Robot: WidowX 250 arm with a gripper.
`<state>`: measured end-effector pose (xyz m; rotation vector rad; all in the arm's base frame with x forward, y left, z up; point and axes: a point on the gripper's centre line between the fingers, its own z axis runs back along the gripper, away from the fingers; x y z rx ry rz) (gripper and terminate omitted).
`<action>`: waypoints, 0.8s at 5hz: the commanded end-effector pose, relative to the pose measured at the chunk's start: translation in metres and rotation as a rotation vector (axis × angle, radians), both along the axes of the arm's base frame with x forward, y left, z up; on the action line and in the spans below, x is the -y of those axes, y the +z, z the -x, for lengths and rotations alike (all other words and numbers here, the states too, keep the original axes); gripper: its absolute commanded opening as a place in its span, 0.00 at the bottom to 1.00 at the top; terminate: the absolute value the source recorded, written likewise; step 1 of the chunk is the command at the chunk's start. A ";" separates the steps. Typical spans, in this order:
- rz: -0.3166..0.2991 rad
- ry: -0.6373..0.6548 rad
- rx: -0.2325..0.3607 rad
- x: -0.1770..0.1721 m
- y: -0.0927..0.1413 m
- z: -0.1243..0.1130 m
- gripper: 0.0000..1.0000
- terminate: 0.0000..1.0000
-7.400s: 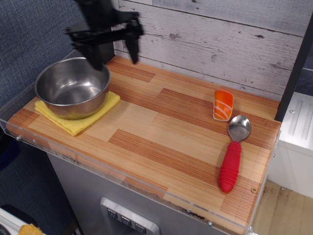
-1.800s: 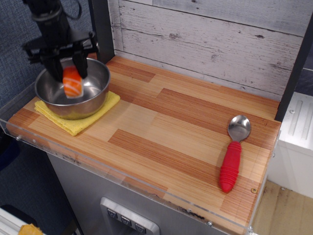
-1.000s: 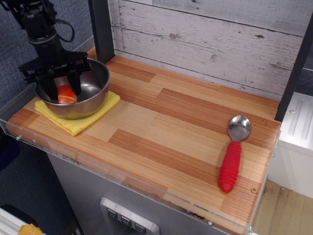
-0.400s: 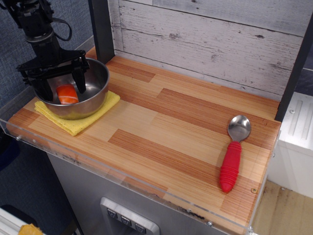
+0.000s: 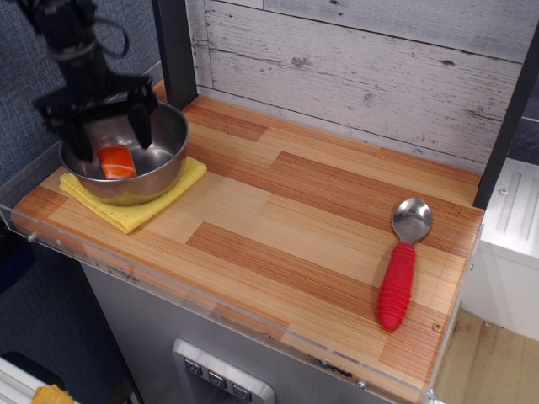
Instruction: Put the sushi inside the bowl.
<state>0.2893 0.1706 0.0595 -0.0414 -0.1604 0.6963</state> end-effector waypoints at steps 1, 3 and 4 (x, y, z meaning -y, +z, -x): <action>-0.009 -0.061 0.100 0.010 0.071 -0.009 1.00 0.00; -0.021 -0.173 0.162 0.012 0.122 -0.004 1.00 0.00; -0.021 -0.173 0.162 0.012 0.122 -0.004 1.00 0.00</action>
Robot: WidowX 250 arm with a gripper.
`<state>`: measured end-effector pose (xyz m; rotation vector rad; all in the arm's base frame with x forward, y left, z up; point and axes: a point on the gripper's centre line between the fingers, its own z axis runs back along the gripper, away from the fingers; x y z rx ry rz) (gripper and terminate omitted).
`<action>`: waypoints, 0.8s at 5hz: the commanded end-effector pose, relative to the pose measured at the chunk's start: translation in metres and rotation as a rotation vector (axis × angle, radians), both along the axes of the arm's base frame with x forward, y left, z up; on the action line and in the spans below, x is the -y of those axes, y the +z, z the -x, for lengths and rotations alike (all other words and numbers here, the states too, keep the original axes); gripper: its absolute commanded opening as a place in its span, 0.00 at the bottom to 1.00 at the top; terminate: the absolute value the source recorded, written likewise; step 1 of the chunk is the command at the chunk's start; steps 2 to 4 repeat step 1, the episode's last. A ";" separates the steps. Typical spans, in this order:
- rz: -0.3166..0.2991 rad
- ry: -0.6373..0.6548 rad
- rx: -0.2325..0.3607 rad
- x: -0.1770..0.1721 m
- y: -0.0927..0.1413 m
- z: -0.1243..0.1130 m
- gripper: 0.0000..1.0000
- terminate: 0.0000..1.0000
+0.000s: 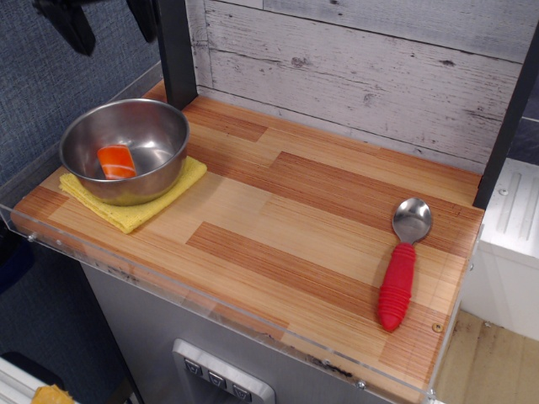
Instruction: Put the sushi inside the bowl.
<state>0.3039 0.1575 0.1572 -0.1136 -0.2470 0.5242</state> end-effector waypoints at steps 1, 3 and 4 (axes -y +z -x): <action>-0.040 0.002 0.060 -0.001 0.024 0.011 1.00 1.00; -0.040 0.002 0.060 -0.001 0.024 0.011 1.00 1.00; -0.040 0.002 0.060 -0.001 0.024 0.011 1.00 1.00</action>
